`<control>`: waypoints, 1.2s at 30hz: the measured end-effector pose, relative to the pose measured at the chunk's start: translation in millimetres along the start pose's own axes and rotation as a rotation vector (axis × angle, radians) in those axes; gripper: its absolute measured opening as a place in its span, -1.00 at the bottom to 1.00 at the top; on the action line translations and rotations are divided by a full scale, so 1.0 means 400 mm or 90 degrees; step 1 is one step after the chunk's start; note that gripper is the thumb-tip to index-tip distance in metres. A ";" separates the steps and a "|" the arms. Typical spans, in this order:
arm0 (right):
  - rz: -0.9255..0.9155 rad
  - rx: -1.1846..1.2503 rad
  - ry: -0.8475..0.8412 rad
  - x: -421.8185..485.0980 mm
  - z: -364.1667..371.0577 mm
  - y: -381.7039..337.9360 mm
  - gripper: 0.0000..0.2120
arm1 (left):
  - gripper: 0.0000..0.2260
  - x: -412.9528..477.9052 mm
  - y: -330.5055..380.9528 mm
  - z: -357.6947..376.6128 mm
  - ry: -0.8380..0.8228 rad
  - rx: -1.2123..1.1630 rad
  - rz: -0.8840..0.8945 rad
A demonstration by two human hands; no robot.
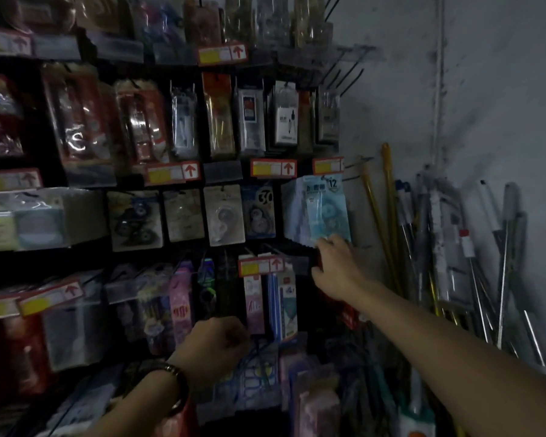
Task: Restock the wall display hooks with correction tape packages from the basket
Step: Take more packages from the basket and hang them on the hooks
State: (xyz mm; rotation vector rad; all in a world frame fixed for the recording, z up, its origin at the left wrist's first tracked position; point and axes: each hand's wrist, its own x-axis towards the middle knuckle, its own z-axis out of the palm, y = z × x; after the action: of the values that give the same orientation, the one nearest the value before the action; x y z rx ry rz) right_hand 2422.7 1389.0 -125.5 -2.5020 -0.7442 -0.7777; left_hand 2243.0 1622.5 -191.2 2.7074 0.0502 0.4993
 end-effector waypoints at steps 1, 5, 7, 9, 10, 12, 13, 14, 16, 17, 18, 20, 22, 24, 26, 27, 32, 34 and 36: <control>-0.010 -0.002 -0.017 -0.045 0.002 -0.022 -0.60 | -0.90 -0.033 -0.023 0.013 -0.017 0.002 -0.007; -0.041 0.050 -0.108 -0.213 0.059 -0.101 -0.68 | -0.81 -0.171 -0.119 0.078 -0.078 0.043 -0.057; -0.048 0.089 -0.165 -0.299 0.123 -0.131 -0.71 | -0.76 -0.245 -0.165 0.127 -0.111 0.051 -0.083; -0.053 0.109 -0.221 -0.392 0.215 -0.160 -0.72 | -0.76 -0.328 -0.225 0.191 -0.133 0.042 -0.108; -0.059 0.116 -0.246 -0.445 0.268 -0.173 -0.72 | -0.75 -0.376 -0.249 0.222 -0.143 0.043 -0.120; -0.051 0.131 -0.306 -0.552 0.360 -0.199 -0.70 | -0.70 -0.459 -0.308 0.292 -0.165 0.057 -0.145; -0.047 0.136 -0.351 -0.610 0.411 -0.212 -0.69 | -0.70 -0.504 -0.333 0.327 -0.171 0.072 -0.154; -0.052 0.143 -0.389 -0.659 0.455 -0.224 -0.69 | -0.73 -0.540 -0.352 0.354 -0.179 0.096 -0.157; -0.047 0.170 -0.454 -0.758 0.549 -0.238 -0.73 | -0.87 -0.615 -0.384 0.414 -0.219 0.088 -0.188; -0.032 0.182 -0.477 -0.798 0.586 -0.241 -0.76 | -0.91 -0.642 -0.399 0.441 -0.241 0.066 -0.205; -0.017 0.189 -0.505 -0.847 0.637 -0.239 -0.80 | -0.92 -0.675 -0.417 0.472 -0.264 0.055 -0.229; 0.012 0.205 -0.553 -0.931 0.728 -0.234 -0.84 | -0.92 -0.735 -0.457 0.528 -0.283 0.048 -0.270; 0.077 0.209 -0.621 -1.006 0.800 -0.229 -0.82 | -0.88 -0.789 -0.498 0.584 -0.300 0.035 -0.295; 0.125 0.197 -0.662 -1.079 0.885 -0.214 -0.85 | -0.87 -0.829 -0.537 0.631 -0.343 0.008 -0.324; 0.171 0.177 -0.687 -1.145 0.946 -0.201 -0.88 | -0.88 -0.852 -0.570 0.680 -0.392 -0.017 -0.375; 0.195 0.175 -0.708 -1.176 0.970 -0.192 -0.85 | -0.88 -0.862 -0.584 0.709 -0.408 -0.024 -0.397; 0.301 0.136 -0.799 -1.314 1.097 -0.153 -0.36 | -0.82 -0.886 -0.637 0.864 -0.478 -0.081 -0.447; 0.321 0.076 -0.787 -1.361 1.160 -0.144 -0.13 | -0.77 -0.890 -0.653 0.919 -0.543 -0.085 -0.453; 0.337 0.040 -0.777 -1.382 1.188 -0.165 -0.13 | -0.72 -0.886 -0.665 0.952 -0.620 -0.082 -0.426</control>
State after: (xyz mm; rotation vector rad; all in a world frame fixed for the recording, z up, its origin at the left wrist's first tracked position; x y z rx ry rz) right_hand 2181.8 1486.6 -809.6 -2.7227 -0.3381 1.0238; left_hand 2053.6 1692.5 -739.3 2.3127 0.5882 -0.9511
